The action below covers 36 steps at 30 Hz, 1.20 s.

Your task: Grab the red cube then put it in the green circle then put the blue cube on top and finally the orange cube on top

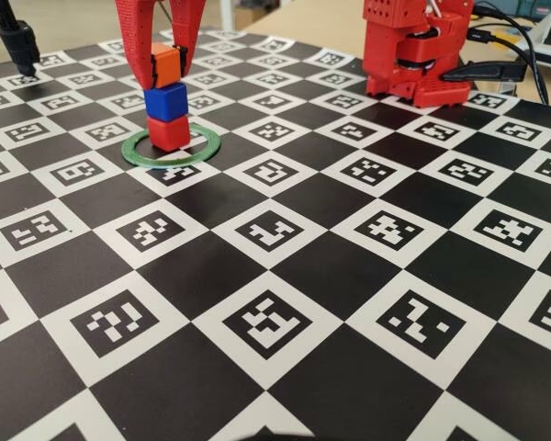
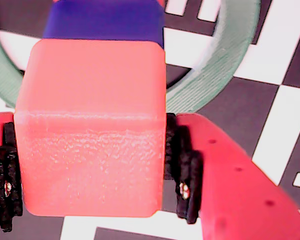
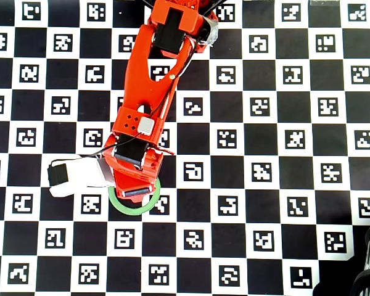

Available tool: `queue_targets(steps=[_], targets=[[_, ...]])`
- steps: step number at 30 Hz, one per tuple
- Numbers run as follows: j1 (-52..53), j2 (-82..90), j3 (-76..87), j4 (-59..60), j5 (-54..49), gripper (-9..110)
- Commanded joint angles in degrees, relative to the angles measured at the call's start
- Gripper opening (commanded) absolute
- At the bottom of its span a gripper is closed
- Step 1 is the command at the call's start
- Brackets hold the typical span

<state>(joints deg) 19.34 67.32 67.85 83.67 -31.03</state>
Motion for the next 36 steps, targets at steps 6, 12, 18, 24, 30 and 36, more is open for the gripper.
queue_targets(steps=[6,12,18,24,30,36], targets=[[-0.79,3.34,-0.53,-0.35,0.70,9],[-0.88,3.43,-0.26,-0.35,0.88,9],[-0.79,3.52,0.09,-0.44,0.79,31],[-0.62,3.52,0.26,-0.53,1.05,37],[-0.53,3.52,0.26,-0.53,1.14,38],[-0.35,4.31,-0.26,0.18,1.05,38]])
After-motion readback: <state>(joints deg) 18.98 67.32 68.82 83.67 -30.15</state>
